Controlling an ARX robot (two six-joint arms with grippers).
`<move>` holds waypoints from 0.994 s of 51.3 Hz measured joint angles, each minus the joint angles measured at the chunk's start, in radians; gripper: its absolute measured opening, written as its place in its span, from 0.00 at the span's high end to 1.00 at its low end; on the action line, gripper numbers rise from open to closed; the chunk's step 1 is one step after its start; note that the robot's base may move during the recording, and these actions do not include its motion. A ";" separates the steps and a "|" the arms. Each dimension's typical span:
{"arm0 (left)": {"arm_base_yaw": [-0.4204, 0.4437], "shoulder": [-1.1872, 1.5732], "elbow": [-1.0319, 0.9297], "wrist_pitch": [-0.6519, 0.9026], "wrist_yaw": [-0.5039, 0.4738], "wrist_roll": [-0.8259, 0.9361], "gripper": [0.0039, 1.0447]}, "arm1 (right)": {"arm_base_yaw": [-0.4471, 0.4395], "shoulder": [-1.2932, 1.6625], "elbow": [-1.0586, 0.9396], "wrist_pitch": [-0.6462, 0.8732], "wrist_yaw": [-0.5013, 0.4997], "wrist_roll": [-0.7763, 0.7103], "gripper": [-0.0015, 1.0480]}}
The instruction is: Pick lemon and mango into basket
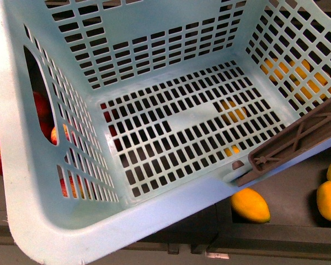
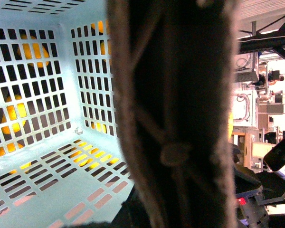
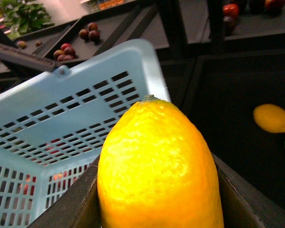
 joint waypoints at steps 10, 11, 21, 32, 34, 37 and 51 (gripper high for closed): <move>0.000 0.000 0.000 0.000 0.000 0.000 0.96 | 0.135 0.006 -0.008 0.011 0.062 0.003 0.51; 0.000 0.000 0.000 0.000 0.000 0.000 0.96 | 0.142 0.008 -0.010 0.011 0.069 0.003 0.51; 0.000 0.000 0.000 0.000 0.000 0.000 0.96 | 0.166 0.021 -0.041 0.011 0.084 0.000 0.26; 0.000 0.000 0.000 0.000 0.000 -0.001 0.96 | 0.048 -0.058 -0.076 0.010 0.106 0.003 0.08; 0.000 0.000 0.000 0.000 -0.005 -0.001 0.96 | 0.010 -0.094 -0.086 0.001 0.110 -0.001 0.08; 0.000 0.000 0.000 0.000 -0.007 0.000 0.96 | -0.031 -0.149 -0.138 0.087 0.225 -0.045 0.14; -0.001 0.000 0.000 0.000 0.000 -0.001 0.96 | -0.024 -0.346 -0.382 0.274 0.417 -0.140 0.56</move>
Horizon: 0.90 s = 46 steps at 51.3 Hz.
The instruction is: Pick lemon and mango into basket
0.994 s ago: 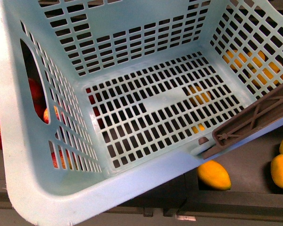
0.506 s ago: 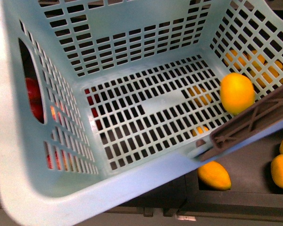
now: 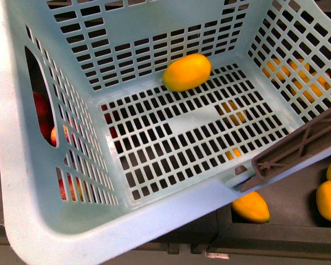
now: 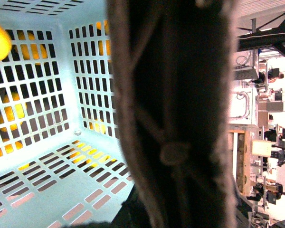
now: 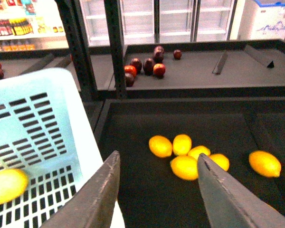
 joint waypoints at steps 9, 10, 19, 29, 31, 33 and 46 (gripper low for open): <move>0.002 0.000 0.000 0.000 -0.008 0.001 0.96 | 0.042 -0.098 -0.090 -0.009 0.040 -0.013 0.86; 0.002 0.000 0.000 0.000 -0.009 0.002 0.96 | 0.045 -0.110 -0.097 -0.011 0.045 -0.013 0.90; 0.002 0.000 0.000 0.000 0.000 0.001 0.96 | 0.077 -0.198 -0.154 -0.047 0.076 -0.018 0.98; 0.002 0.000 0.000 0.000 0.000 0.000 0.96 | 0.157 -0.328 -0.208 -0.123 0.154 -0.018 0.98; 0.002 0.000 0.000 0.000 -0.002 0.000 0.96 | 0.157 -0.349 -0.215 -0.137 0.154 -0.018 0.98; 0.002 0.000 0.000 0.000 -0.003 0.000 0.96 | 0.158 -0.373 -0.221 -0.152 0.154 -0.019 0.97; 0.002 0.000 0.000 0.000 -0.001 0.000 0.96 | 0.158 -0.388 -0.227 -0.158 0.154 -0.019 0.49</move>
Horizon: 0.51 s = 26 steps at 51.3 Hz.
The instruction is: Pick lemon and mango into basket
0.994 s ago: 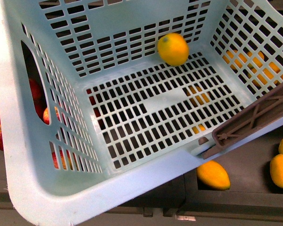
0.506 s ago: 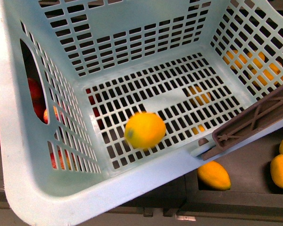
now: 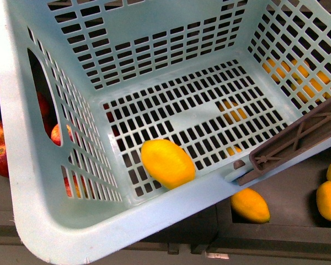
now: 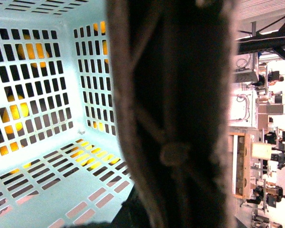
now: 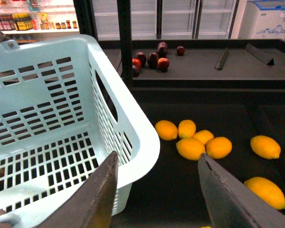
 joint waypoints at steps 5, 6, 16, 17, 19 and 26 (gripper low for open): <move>0.000 0.000 0.000 0.000 0.000 0.000 0.96 | 0.000 0.000 0.000 0.000 0.000 0.000 0.33; 0.000 0.000 0.000 0.000 0.000 0.000 0.96 | 0.000 0.000 0.000 0.000 0.000 0.000 0.29; -0.009 0.000 0.000 0.000 0.003 0.003 0.96 | 0.000 -0.001 0.000 -0.001 0.007 0.000 0.07; -0.010 0.000 0.000 0.000 0.005 0.003 0.96 | 0.000 -0.001 0.000 -0.001 0.007 0.000 0.07; -0.013 0.000 0.000 0.000 0.011 0.002 0.96 | 0.000 -0.001 0.000 -0.001 0.006 0.000 0.08; -0.011 0.000 0.000 0.000 0.016 -0.013 0.96 | 0.000 -0.002 0.000 -0.001 0.005 0.000 0.08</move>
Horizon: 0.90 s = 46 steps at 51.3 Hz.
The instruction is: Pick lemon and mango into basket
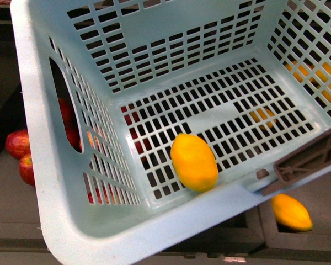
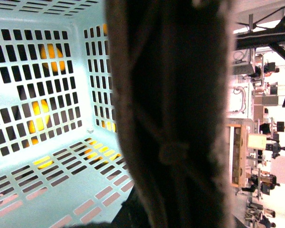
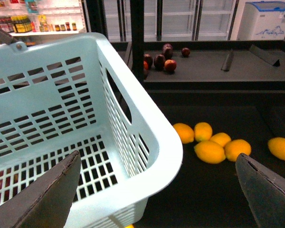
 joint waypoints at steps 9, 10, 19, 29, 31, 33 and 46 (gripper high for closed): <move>0.008 0.000 0.000 0.001 -0.016 0.007 0.96 | 0.000 0.000 -0.002 0.000 -0.001 0.000 0.08; 0.008 0.000 0.000 0.000 -0.017 0.007 0.96 | 0.000 0.000 -0.002 0.000 -0.002 0.000 0.08; 0.010 0.000 0.001 0.000 -0.020 0.012 0.96 | 0.001 0.000 -0.003 -0.001 -0.002 0.000 0.08; 0.010 0.000 0.001 0.001 -0.013 0.014 0.96 | 0.002 0.000 -0.004 -0.001 -0.003 0.000 0.08; 0.010 0.000 0.001 0.001 -0.013 0.014 0.96 | 0.002 0.000 -0.004 -0.001 -0.003 0.000 0.08; 0.010 0.000 0.001 0.001 -0.013 0.014 0.96 | 0.002 0.001 -0.004 -0.001 -0.002 0.000 0.08; 0.010 0.000 0.001 0.000 -0.020 0.014 0.96 | 0.003 0.001 -0.003 -0.001 -0.003 0.000 0.08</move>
